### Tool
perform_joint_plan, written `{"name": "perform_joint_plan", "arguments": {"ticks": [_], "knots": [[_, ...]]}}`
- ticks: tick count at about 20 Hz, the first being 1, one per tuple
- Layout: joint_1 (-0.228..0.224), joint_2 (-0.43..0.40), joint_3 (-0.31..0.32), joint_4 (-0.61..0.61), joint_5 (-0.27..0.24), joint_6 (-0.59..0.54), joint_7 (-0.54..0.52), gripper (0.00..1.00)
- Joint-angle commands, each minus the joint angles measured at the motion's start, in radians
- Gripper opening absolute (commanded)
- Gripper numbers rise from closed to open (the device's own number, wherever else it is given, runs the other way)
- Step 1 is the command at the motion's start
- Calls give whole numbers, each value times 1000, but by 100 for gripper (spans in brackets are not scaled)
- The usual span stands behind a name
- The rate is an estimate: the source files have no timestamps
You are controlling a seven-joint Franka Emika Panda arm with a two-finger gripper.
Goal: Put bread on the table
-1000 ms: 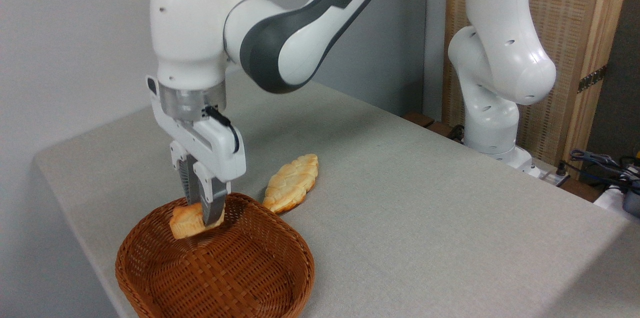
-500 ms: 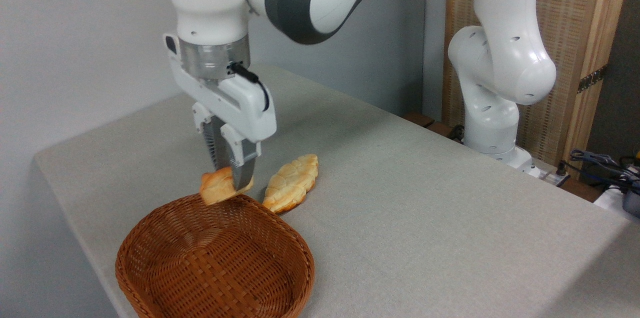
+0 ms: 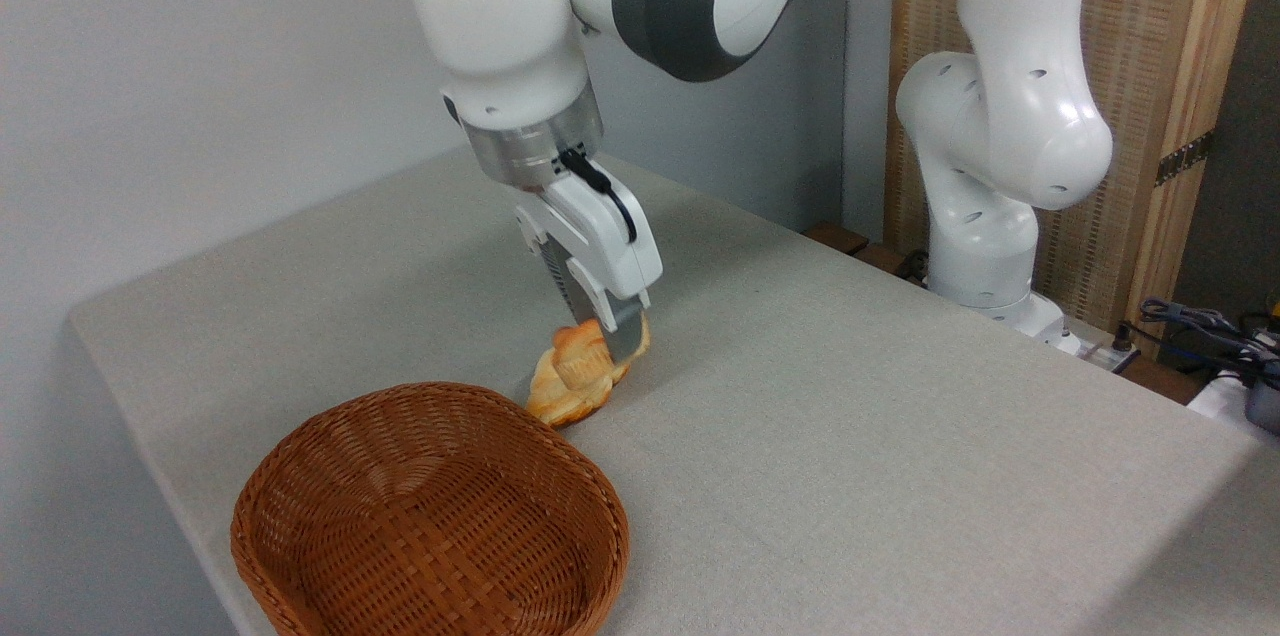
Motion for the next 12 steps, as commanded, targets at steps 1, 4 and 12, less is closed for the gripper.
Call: {"name": "perform_joint_plan", "arguments": {"ticks": [1, 4, 12], "knots": [[-9, -6, 6, -19, 19, -16, 20, 100], [-15, 4, 6, -19, 19, -10, 19, 100], [-18, -7, -23, 67, 19, 114, -18, 100]]}}
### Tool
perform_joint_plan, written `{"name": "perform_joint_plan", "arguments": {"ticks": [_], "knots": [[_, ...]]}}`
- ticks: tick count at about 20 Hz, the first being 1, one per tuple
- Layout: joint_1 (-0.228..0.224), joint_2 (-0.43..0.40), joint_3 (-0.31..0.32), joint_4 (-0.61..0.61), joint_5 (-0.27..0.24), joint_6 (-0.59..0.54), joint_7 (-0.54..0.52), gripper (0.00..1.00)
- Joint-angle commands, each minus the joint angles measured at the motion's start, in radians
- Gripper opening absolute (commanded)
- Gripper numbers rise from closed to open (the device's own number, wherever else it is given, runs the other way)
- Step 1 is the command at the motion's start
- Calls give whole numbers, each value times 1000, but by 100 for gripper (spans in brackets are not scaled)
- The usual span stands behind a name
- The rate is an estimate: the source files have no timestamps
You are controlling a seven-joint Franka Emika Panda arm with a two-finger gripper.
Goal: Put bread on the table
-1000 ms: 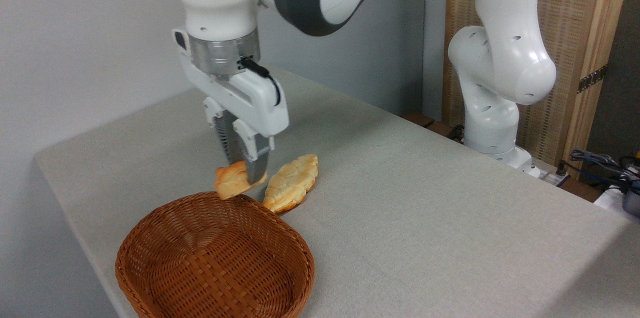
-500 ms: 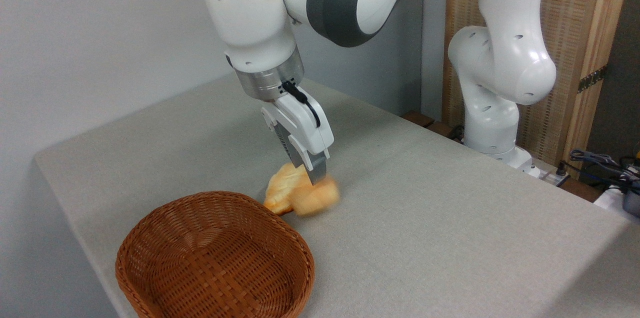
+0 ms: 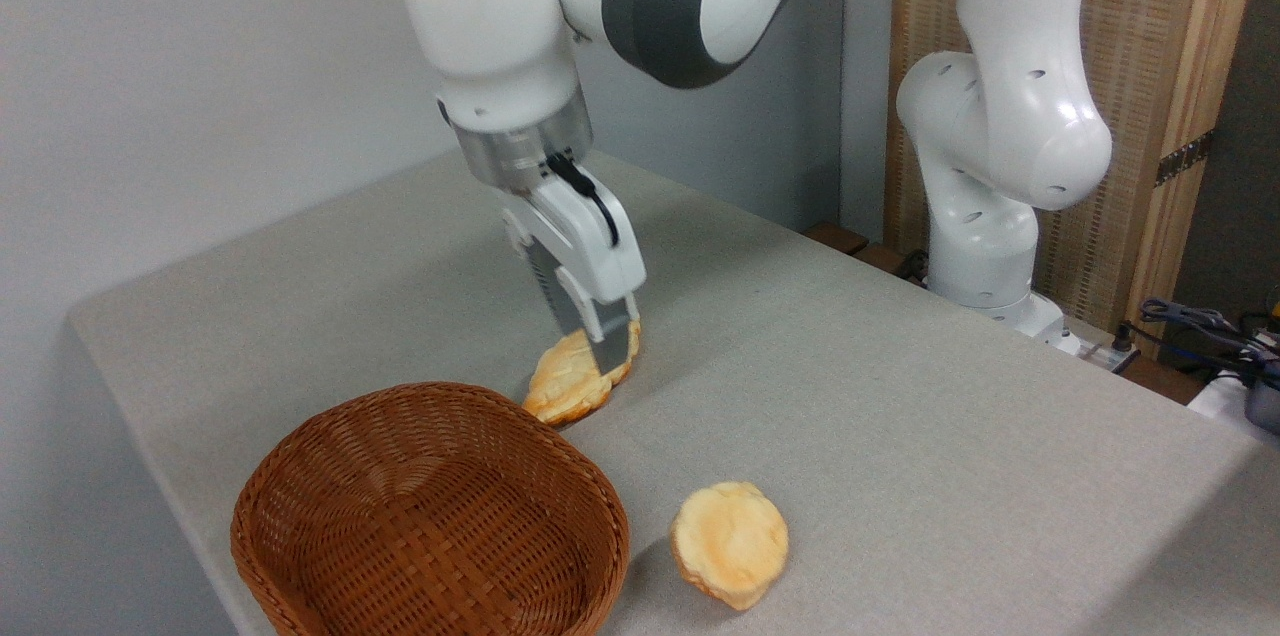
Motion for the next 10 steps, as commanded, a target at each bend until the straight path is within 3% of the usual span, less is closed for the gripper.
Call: {"name": "perform_joint_plan", "arguments": {"ticks": [1, 4, 7, 10], "knots": [[-9, -10, -17, 77, 14, 63, -42, 100], [-9, -7, -15, 89, 31, 137, -102, 100], [-9, 0, -15, 89, 40, 171, -228, 100], [-7, 0, -14, 88, 32, 177, -239, 100]]}}
